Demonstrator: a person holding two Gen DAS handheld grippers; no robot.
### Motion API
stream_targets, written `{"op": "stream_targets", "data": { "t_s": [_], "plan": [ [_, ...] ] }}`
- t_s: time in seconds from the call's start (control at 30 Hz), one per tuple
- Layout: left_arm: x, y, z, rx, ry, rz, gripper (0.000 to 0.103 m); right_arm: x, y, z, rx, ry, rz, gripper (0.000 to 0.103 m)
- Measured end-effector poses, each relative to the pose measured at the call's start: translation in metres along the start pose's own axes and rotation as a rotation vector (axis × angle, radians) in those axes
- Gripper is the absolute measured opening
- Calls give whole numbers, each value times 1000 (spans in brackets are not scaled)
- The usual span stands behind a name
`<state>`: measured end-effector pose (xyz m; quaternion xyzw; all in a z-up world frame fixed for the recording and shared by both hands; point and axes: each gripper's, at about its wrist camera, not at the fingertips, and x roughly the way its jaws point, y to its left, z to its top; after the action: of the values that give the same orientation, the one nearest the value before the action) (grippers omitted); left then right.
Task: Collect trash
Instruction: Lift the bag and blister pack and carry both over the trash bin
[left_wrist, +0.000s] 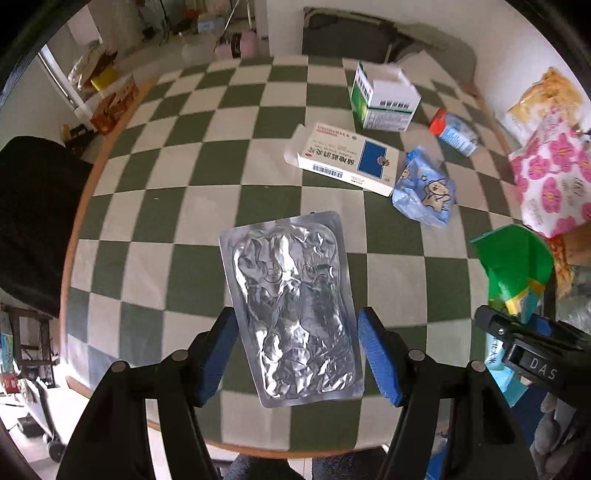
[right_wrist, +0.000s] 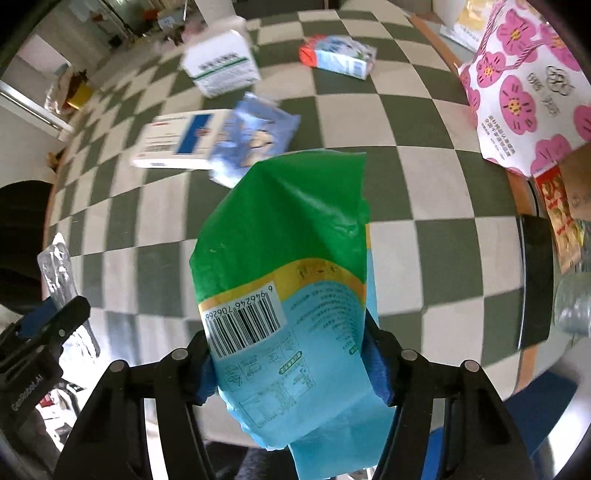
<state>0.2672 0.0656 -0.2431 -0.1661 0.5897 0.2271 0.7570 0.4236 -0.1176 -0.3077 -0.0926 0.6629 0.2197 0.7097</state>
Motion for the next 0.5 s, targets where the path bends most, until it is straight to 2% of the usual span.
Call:
{"op": "stream_targets", "data": {
  "t_s": [0.17, 0.3, 0.4, 0.5],
  "plan": [
    [-29, 37, -43, 26, -57, -43, 64, -44, 48, -53, 28, -58, 34, 65],
    [-48, 64, -90, 58, -72, -84, 64, -56, 83, -125, 82, -97, 52, 65],
    [-54, 82, -129, 92, -59, -90, 64, -60, 95, -177, 136, -96, 70, 65],
    [-49, 100, -165, 103, -10, -108, 64, -54, 105, -234, 186, -56, 84, 65]
  ]
}}
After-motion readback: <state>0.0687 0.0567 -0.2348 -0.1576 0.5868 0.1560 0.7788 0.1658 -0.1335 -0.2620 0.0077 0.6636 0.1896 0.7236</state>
